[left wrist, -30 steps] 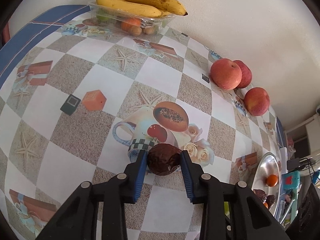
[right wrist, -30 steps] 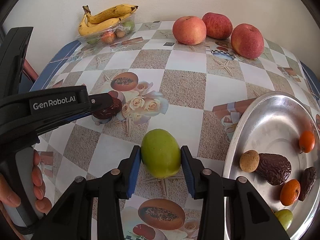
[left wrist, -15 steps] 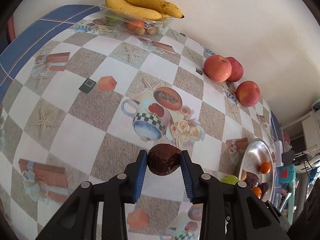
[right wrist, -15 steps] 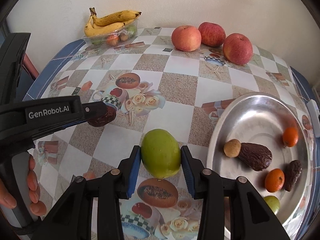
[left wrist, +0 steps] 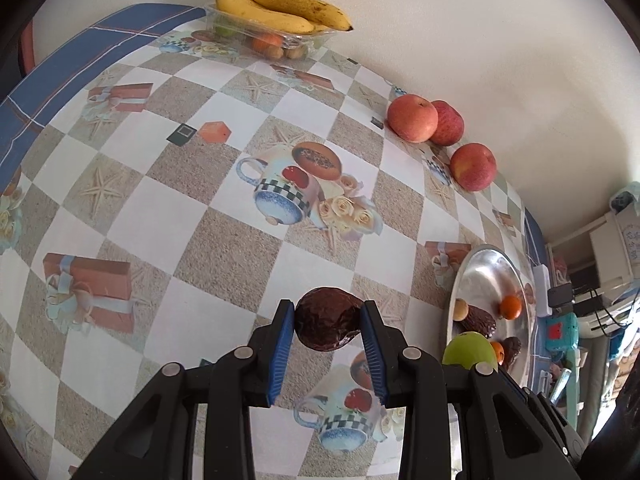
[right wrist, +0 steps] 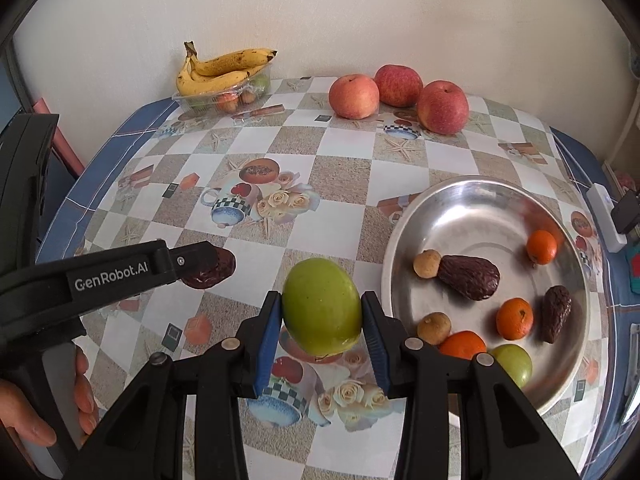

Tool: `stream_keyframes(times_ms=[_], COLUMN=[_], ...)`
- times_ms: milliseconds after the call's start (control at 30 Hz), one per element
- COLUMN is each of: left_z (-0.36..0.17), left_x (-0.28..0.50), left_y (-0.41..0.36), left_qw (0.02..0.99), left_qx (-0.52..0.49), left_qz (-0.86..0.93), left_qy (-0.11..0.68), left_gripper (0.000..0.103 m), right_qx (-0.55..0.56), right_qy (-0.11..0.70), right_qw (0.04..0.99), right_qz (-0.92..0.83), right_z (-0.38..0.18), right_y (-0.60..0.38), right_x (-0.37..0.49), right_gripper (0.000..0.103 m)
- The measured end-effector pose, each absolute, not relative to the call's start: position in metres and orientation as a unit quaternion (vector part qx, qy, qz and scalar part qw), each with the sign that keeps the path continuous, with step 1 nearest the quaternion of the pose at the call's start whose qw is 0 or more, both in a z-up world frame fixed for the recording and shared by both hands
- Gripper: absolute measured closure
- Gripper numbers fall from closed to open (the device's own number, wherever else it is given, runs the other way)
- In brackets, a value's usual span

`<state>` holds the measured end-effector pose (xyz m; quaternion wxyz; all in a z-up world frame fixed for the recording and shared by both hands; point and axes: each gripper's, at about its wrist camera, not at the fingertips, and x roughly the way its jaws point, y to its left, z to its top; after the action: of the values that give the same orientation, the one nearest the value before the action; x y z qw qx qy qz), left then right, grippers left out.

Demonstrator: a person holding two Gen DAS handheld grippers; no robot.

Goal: Organize fruits
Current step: 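Carry the pear and date over the steel plate and open both tools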

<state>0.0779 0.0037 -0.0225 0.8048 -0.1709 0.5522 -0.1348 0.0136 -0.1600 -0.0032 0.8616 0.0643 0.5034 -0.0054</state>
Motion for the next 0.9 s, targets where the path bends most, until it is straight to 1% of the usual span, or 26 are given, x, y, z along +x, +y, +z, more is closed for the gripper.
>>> stream_keyframes(times_ms=[200, 400, 567, 633, 667, 700, 767, 800, 833, 900], left_z=[-0.016, -0.017, -0.017, -0.017, -0.017, -0.018, -0.021, -0.023, -0.026, -0.032], left_x=[0.069, 0.056, 0.050, 0.048, 0.048, 0.048, 0.048, 0.048, 0.048, 0.047], left_y=[-0.028, -0.087, -0.122, -0.126, -0.124, -0.121, -0.112, -0.106, -0.100, -0.087], left_qw=[0.808, 0.790, 0.774, 0.774, 0.776, 0.777, 0.777, 0.778, 0.781, 0.789], left_qx=[-0.152, -0.131, -0.127, -0.117, -0.115, -0.115, -0.119, -0.116, -0.107, -0.076], left_qz=[-0.175, -0.251, -0.297, -0.300, -0.296, -0.291, -0.274, -0.261, -0.240, -0.189], left_qy=[0.542, 0.544, 0.544, 0.546, 0.546, 0.546, 0.553, 0.559, 0.567, 0.579], left_gripper=[0.067, 0.067, 0.064, 0.057, 0.051, 0.050, 0.049, 0.045, 0.040, 0.016], right_qx=[0.074, 0.117, 0.153, 0.155, 0.154, 0.156, 0.164, 0.170, 0.174, 0.172], right_qy=[0.497, 0.475, 0.484, 0.487, 0.490, 0.488, 0.484, 0.481, 0.479, 0.481], right_qw=[0.864, 0.867, 0.851, 0.847, 0.845, 0.845, 0.845, 0.846, 0.846, 0.846], right_qz=[-0.014, -0.098, -0.136, -0.145, -0.149, -0.152, -0.155, -0.156, -0.156, -0.157], right_z=[0.000, 0.007, -0.005, -0.010, -0.012, -0.012, -0.011, -0.010, -0.008, -0.007], right_y=[-0.174, -0.235, -0.277, -0.285, -0.288, -0.291, -0.294, -0.296, -0.296, -0.295], right_x=[0.008, -0.005, -0.016, -0.018, -0.018, -0.019, -0.020, -0.021, -0.023, -0.025], right_gripper=[0.061, 0.061, 0.061, 0.061, 0.060, 0.059, 0.052, 0.051, 0.051, 0.051])
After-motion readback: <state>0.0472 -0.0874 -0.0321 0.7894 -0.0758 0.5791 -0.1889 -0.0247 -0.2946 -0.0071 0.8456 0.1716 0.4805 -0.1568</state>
